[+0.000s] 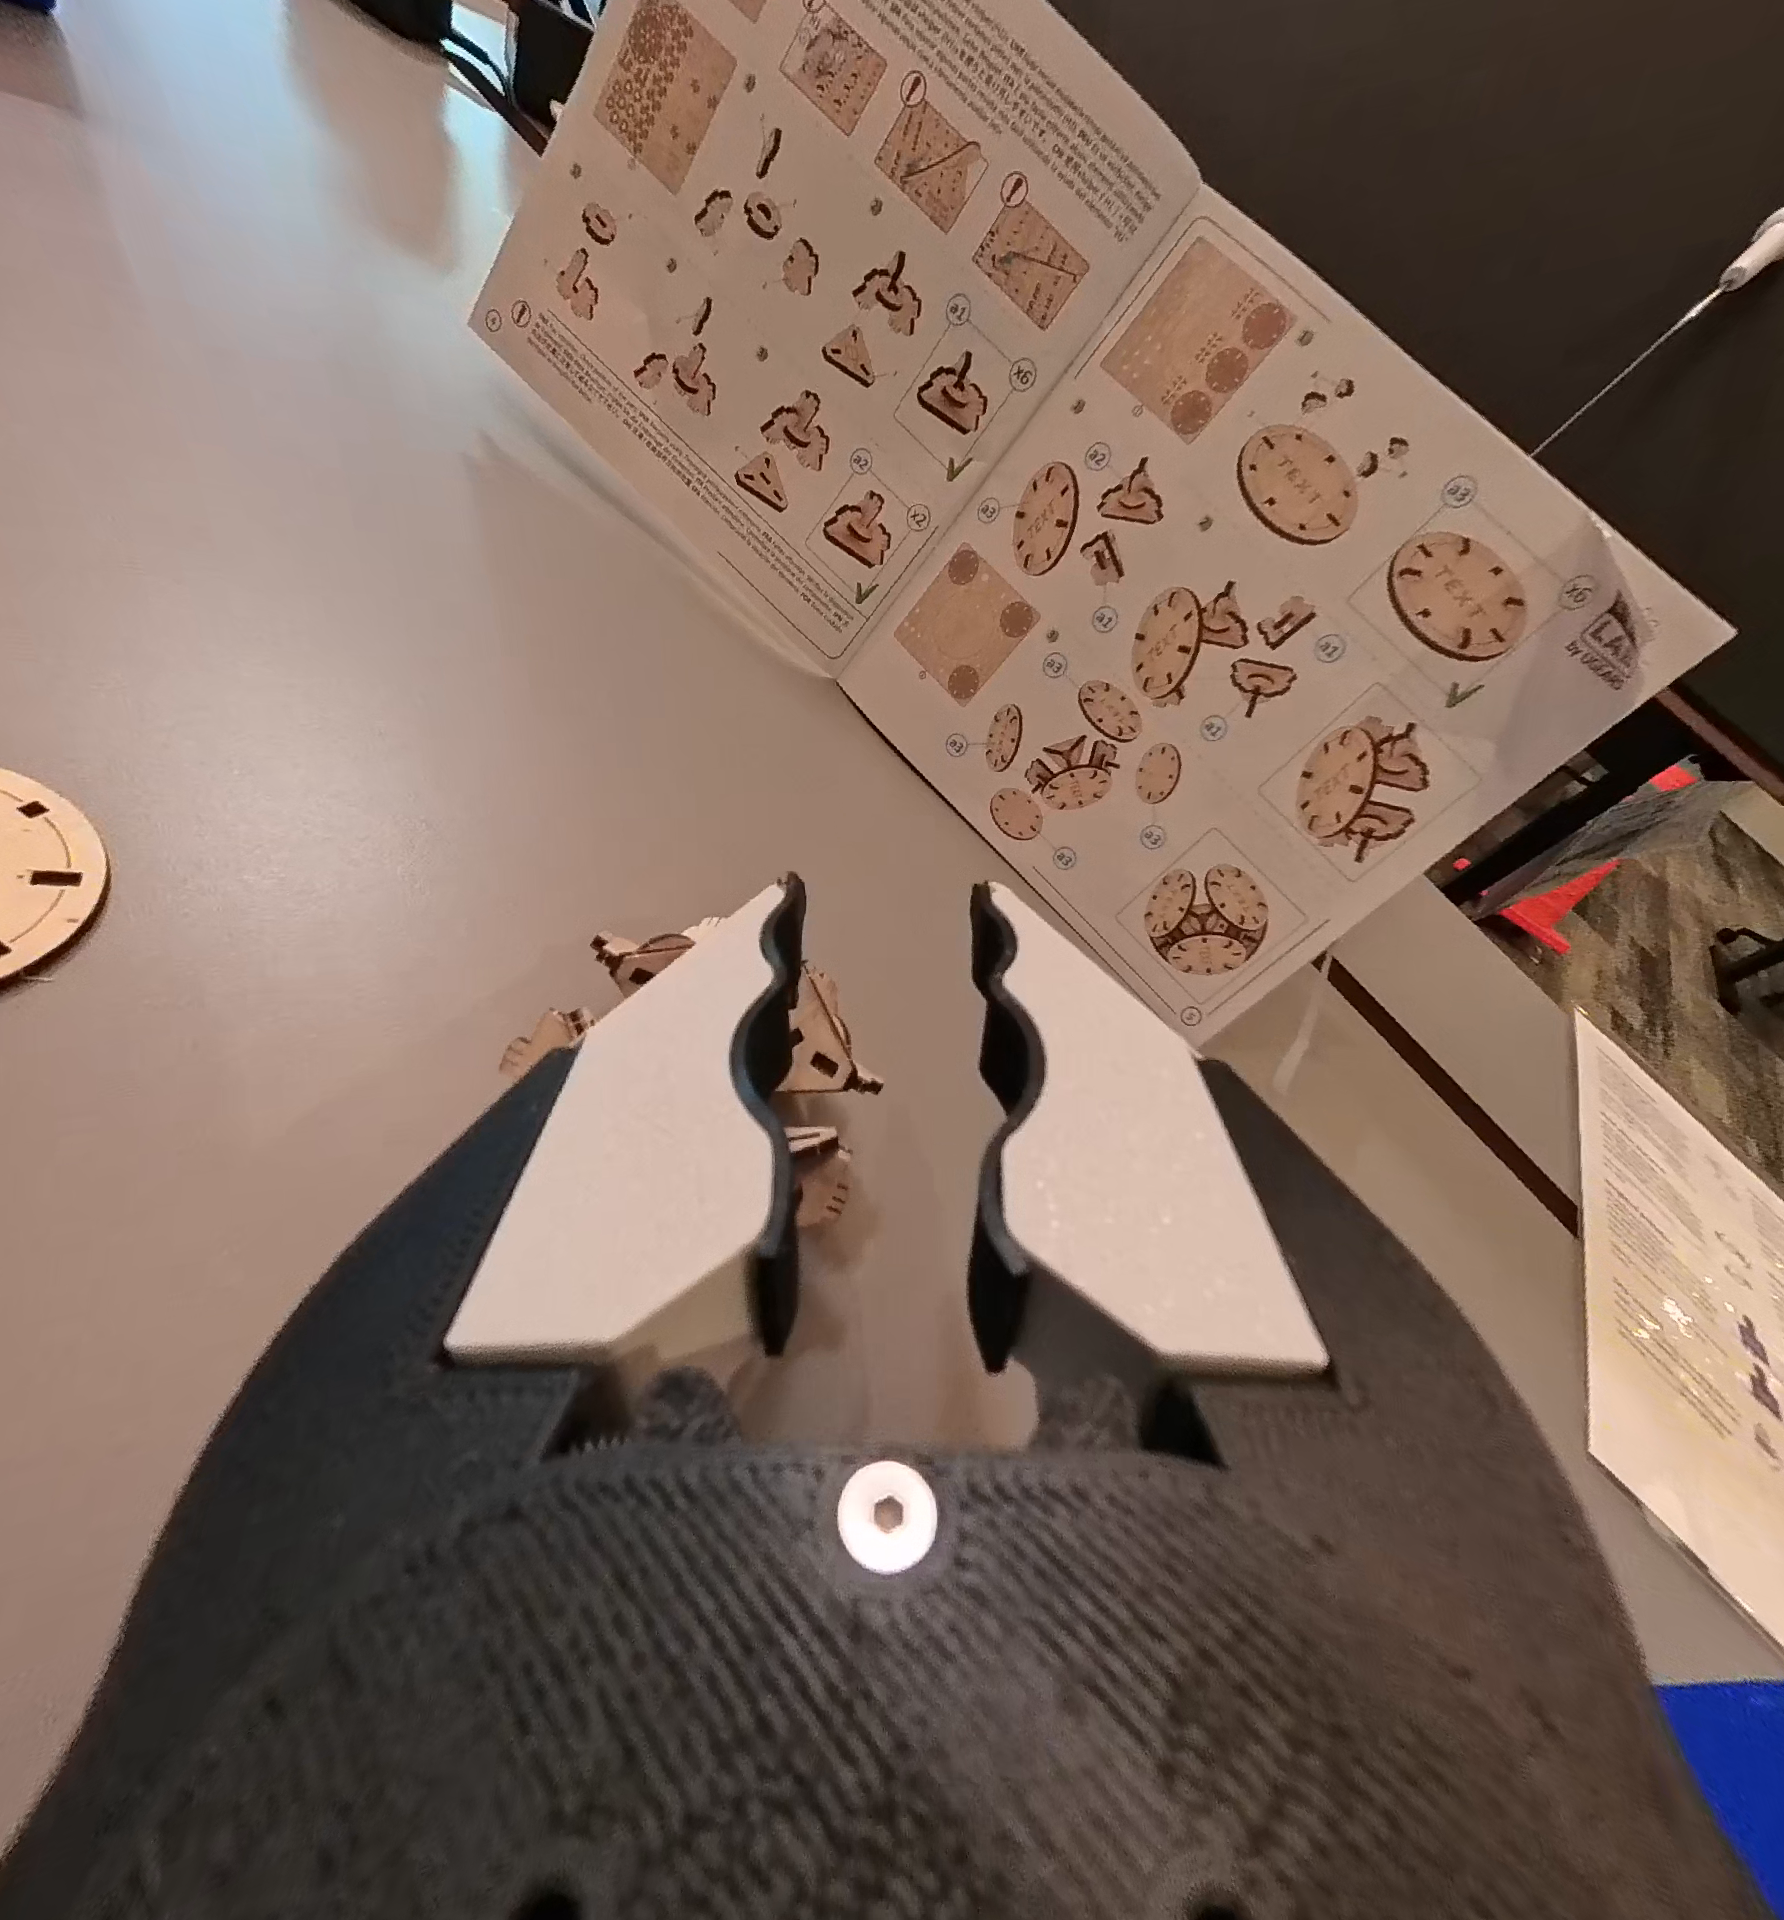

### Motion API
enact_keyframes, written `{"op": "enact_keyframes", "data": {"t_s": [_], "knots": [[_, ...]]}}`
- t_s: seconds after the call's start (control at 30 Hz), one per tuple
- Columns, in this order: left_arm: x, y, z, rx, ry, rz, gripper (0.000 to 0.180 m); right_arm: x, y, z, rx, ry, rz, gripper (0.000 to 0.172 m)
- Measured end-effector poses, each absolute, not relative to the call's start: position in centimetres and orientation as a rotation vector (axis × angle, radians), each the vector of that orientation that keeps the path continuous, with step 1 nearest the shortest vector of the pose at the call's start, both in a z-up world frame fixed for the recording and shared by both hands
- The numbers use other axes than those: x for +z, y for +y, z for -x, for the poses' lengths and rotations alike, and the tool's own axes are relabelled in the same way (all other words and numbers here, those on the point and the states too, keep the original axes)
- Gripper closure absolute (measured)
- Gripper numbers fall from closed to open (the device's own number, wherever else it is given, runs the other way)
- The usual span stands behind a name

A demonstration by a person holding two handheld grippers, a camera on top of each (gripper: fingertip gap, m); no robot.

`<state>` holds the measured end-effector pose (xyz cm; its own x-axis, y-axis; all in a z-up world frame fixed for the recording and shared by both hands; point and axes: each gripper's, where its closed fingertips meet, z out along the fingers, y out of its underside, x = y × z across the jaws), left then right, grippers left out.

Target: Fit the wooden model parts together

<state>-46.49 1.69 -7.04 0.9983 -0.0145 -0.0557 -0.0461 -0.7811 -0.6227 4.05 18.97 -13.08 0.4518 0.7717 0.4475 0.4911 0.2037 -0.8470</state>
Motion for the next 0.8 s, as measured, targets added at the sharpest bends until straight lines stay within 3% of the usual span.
{"op": "enact_keyframes", "data": {"t_s": [0.2,0.4,0.53,0.7,0.77,0.8], "knots": [[-7.0,-0.3,42.1,-0.199,0.069,2.296,0.137,-13.1,19.1,-4.1,0.273,-1.186,1.447,0.140],[-9.2,-2.1,41.5,-0.041,0.176,2.340,0.134,-13.2,19.1,-4.1,0.258,-1.193,1.447,0.141],[-10.6,-2.1,40.7,-0.183,0.189,2.384,0.133,-13.2,19.1,-4.1,0.257,-1.193,1.442,0.141],[-11.8,-1.2,40.5,-0.190,0.212,2.379,0.151,-13.1,19.0,-4.1,0.259,-1.190,1.442,0.141],[-11.2,-1.0,39.3,-0.257,0.226,2.352,0.178,-13.1,19.0,-4.1,0.259,-1.189,1.442,0.141],[-10.8,-0.8,39.7,-0.204,0.218,2.341,0.178,-13.1,19.0,-4.1,0.260,-1.187,1.441,0.141]]}}
